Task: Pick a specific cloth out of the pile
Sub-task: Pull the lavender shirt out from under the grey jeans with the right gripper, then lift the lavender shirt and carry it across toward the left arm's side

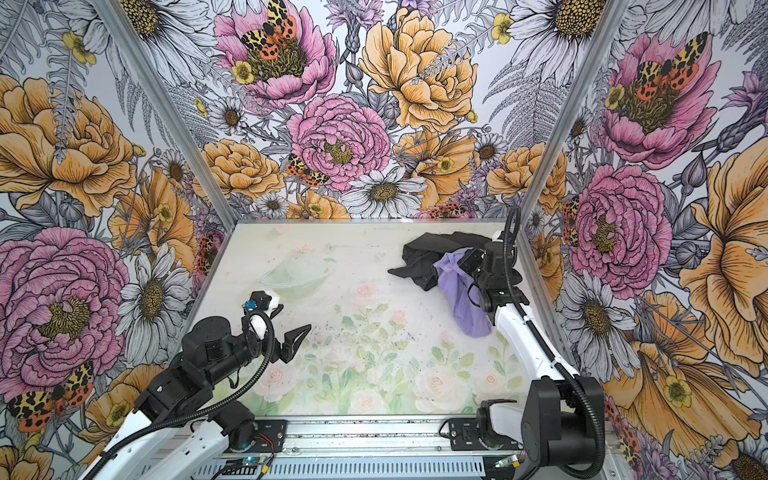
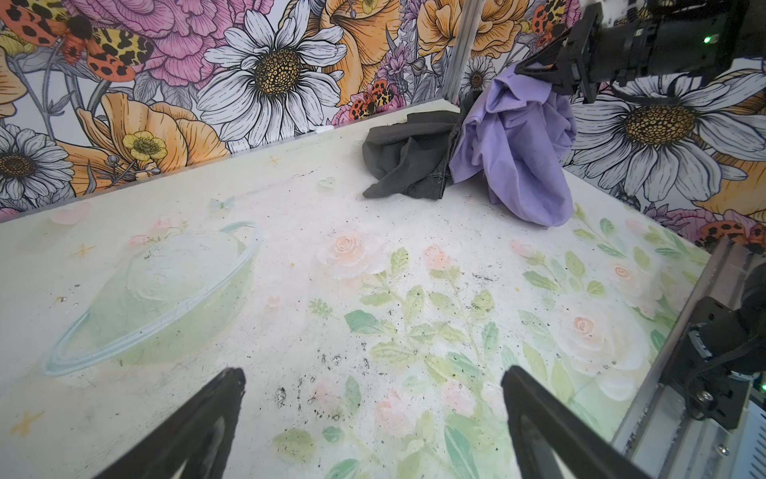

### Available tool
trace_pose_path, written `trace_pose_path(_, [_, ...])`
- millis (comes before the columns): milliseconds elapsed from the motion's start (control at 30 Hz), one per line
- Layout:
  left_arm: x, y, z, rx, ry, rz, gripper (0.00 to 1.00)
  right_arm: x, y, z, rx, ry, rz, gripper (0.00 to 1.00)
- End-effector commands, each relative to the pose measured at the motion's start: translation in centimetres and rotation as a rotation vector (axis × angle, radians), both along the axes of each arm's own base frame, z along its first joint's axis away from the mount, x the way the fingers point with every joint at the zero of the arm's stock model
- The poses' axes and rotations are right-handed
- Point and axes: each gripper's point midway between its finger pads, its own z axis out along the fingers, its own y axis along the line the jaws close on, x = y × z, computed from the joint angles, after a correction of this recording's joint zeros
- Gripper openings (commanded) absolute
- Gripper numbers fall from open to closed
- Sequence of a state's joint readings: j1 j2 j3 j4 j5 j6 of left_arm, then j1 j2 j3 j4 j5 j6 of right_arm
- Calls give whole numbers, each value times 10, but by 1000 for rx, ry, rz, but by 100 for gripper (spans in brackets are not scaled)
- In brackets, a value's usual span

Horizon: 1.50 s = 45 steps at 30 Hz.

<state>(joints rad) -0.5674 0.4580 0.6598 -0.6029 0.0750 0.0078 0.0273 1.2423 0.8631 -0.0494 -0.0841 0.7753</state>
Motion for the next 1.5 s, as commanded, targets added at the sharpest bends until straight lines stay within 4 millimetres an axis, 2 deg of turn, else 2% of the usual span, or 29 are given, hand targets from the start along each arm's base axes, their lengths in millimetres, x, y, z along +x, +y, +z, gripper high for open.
trace_pose_path(0, [0,3,3,8,-22,8,99,3,5,55,-31,-149,24,0])
trace_pose_path(267, [0,3,3,8,-23,9,99,-2,13,77,-60,-198,37,0])
trace_pose_path(933, [-1,3,3,7,-23,10,99,-11,29,116,-89,-288,79,0])
trace_pose_path(1467, [0,4,4,5,-25,11,99,-17,52,148,-107,-357,140,0])
